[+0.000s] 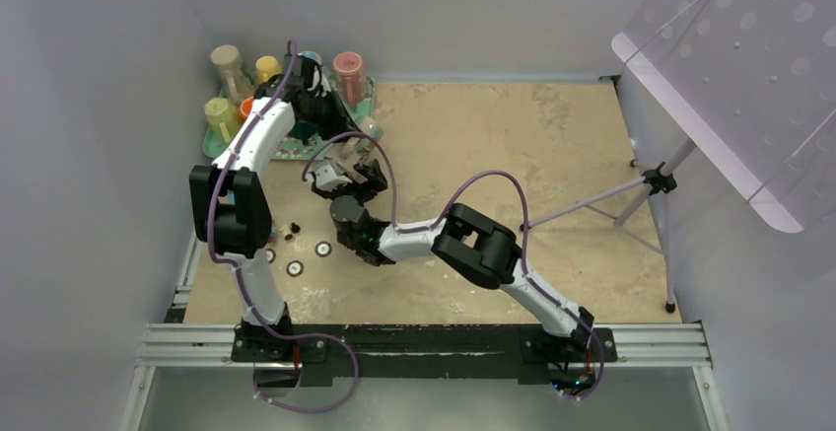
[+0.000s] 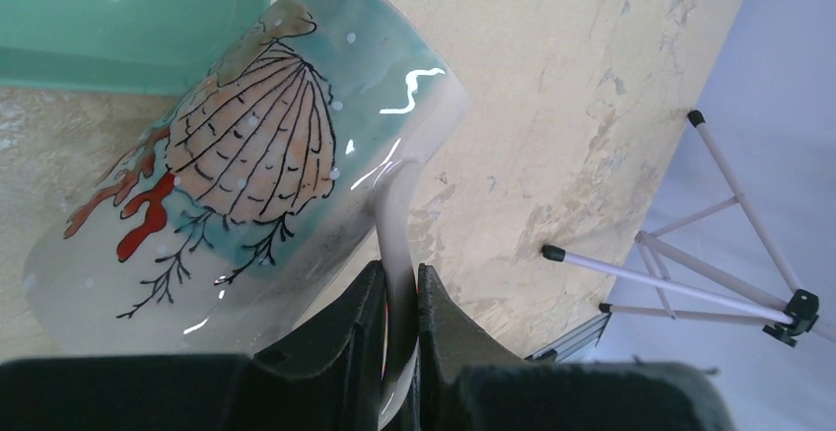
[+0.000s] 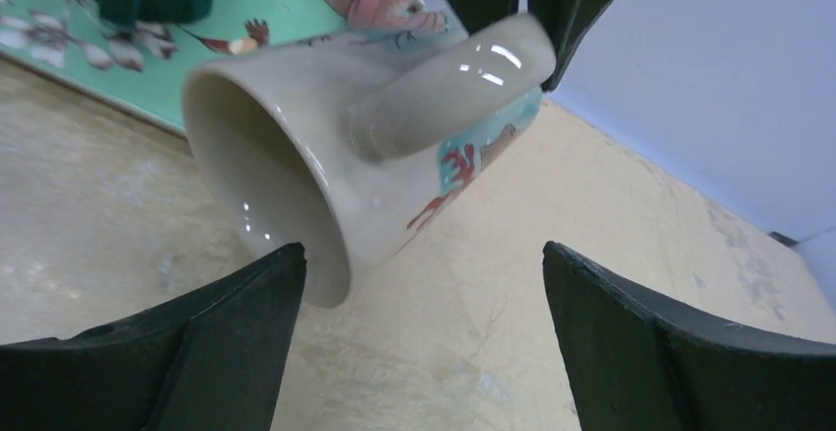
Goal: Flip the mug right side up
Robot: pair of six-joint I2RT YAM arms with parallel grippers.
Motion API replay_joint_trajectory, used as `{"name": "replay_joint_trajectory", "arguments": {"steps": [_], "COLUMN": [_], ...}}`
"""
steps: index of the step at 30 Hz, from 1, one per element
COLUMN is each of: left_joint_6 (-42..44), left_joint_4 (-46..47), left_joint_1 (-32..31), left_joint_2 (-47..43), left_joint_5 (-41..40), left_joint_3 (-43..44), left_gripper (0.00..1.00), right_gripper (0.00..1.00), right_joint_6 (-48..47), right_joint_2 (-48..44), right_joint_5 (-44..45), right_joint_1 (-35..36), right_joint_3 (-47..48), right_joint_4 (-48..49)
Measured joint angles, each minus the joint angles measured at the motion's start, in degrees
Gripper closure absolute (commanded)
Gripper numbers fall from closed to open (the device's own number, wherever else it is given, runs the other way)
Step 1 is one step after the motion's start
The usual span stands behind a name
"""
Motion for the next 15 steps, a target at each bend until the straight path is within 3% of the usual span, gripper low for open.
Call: {"name": "replay_joint_trajectory", "arguments": {"steps": [8, 12, 15], "left_joint_6": [-2.86, -4.00, -4.31], "left_joint_4": [0.33, 0.50, 0.55], "left_joint_1": [0.13, 0.15, 0.15], "left_joint_2": [0.00, -0.04, -0.22], "left_joint_5": [2.49, 4.04, 4.72], "left_joint_3": [0.00, 0.00, 0.00], "left_gripper": [1.00, 1.00, 1.00], "right_gripper": [0.13, 0.22, 0.23], "right_joint_6": [-19.91, -24.37, -25.20], "right_joint_2": [5.84, 7.19, 7.19], "right_joint_5": [5.68, 7.06, 7.76], "right_joint_1": [-0.59, -0.74, -1.07], "right_joint_3": [0.35, 1.53, 1.55], "right_joint_4": [21.97, 25.68, 26.97]}}
